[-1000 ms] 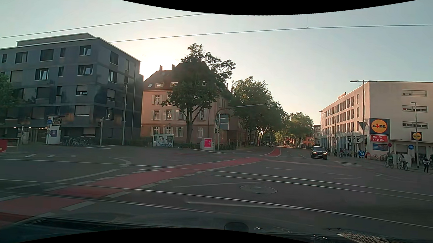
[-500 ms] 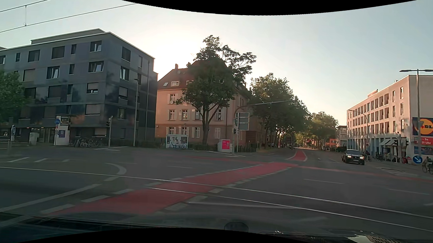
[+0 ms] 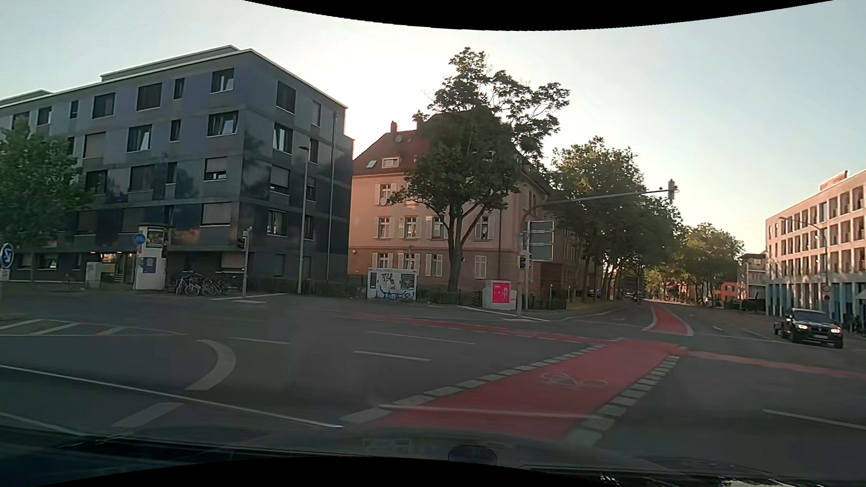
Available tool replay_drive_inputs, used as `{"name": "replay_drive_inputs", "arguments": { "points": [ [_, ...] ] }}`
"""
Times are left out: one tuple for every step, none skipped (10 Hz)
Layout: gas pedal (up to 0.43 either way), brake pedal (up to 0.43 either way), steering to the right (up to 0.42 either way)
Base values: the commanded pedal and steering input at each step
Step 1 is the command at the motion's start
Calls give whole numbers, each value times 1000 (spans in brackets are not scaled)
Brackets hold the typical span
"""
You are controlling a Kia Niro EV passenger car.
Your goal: Follow the waypoints while adhering to traffic rules and regulations
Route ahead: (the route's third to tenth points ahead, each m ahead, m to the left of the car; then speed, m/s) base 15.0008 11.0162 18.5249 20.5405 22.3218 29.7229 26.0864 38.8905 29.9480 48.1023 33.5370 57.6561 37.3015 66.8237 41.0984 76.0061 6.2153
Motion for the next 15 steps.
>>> {"name": "replay_drive_inputs", "arguments": {
  "points": [
    [98,0,-169],
    [98,0,-175],
    [110,0,-179],
    [118,0,-185],
    [118,0,-192],
    [118,0,-207],
    [118,0,-221],
    [118,0,-227],
    [118,0,-239],
    [118,0,-251],
    [118,0,-261],
    [118,0,-265],
    [118,0,-266],
    [118,0,-268],
    [130,0,-268]
  ]
}}
